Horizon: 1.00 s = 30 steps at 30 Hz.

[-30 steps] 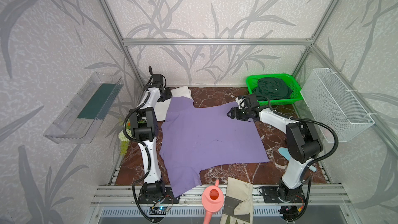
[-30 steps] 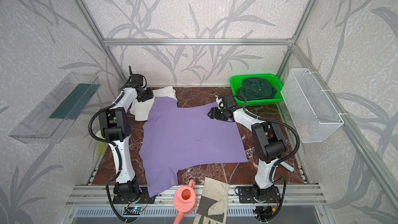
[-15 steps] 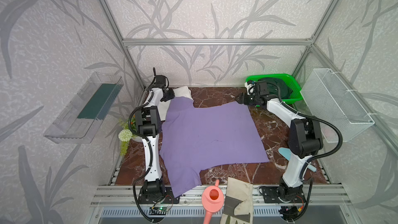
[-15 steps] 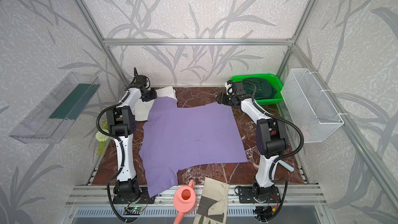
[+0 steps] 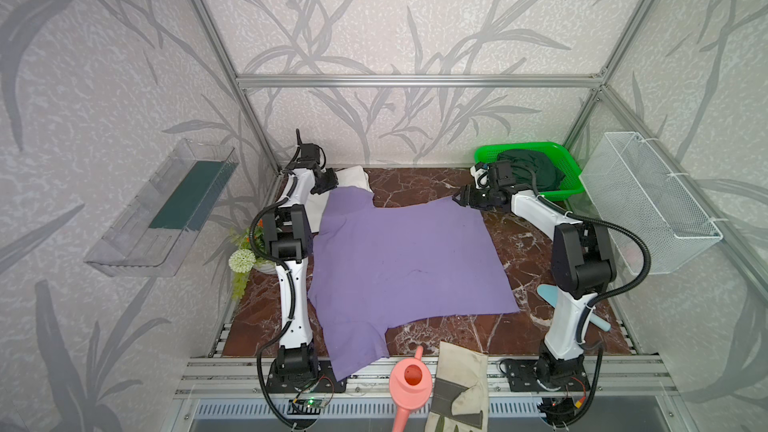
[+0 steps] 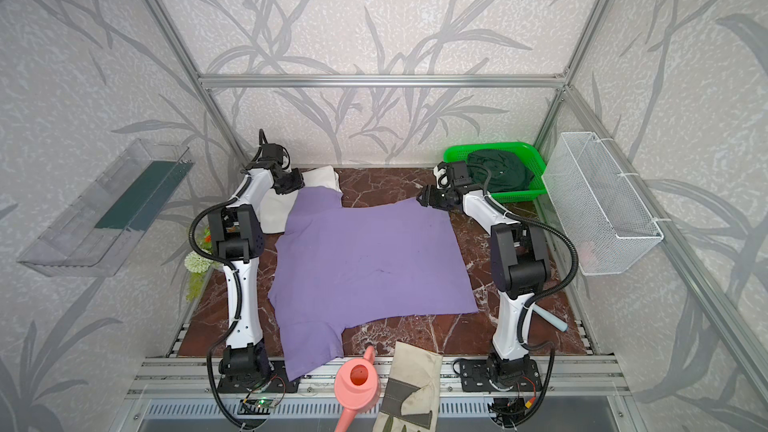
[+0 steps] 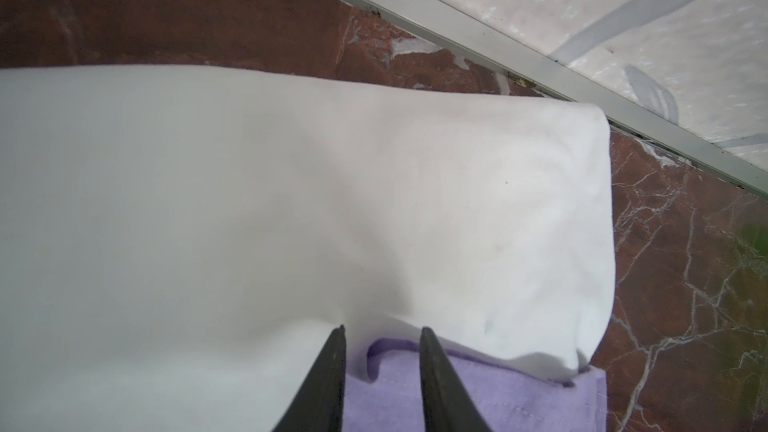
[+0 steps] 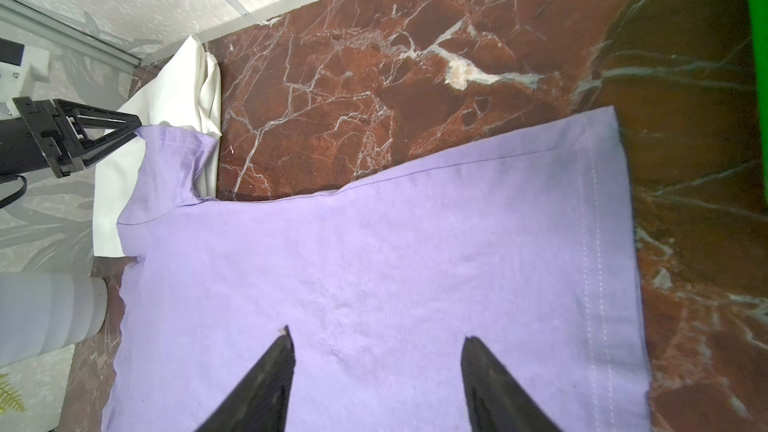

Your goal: Fold and stack the t-shirts

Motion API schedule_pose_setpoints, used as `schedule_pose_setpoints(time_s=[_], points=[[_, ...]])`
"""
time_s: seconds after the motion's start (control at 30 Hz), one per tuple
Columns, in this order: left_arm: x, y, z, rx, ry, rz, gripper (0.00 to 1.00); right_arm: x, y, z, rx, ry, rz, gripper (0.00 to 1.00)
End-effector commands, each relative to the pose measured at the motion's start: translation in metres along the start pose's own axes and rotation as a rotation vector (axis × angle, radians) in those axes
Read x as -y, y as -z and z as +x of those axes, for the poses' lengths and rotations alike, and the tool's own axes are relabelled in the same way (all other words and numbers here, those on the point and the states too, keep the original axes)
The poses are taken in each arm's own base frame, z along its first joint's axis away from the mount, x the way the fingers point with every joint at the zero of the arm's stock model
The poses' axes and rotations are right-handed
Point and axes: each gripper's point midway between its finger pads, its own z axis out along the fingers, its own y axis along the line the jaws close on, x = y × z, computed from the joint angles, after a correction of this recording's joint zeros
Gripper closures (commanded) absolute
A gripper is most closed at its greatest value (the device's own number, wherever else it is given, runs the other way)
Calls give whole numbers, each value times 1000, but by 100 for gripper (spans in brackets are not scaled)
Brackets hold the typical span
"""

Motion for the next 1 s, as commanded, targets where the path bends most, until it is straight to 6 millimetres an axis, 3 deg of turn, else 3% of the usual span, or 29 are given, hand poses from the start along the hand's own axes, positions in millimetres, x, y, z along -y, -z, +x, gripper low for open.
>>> schedule_pose_setpoints(time_s=[0.0, 0.23, 0.5, 0.6, 0.67, 0.73, 0.97], points=[[4, -5, 5, -22, -1, 15, 75, -3, 2, -5, 0, 7, -11, 35], [10, 5, 0, -4, 6, 37, 100, 16, 4, -13, 12, -19, 53, 35], [12, 43, -15, 81, 29, 5, 100, 31, -8, -29, 32, -1, 126, 35], [12, 43, -14, 83, 29, 3, 100, 30, -12, -32, 28, -1, 116, 35], [13, 36, -12, 58, 25, 13, 80, 30, -15, -30, 22, -7, 106, 35], [13, 28, -9, 30, 23, 15, 71, 30, -15, -27, 17, -10, 103, 35], [8, 12, 3, -11, 10, -13, 67, 35, -15, -18, -1, -7, 114, 35]])
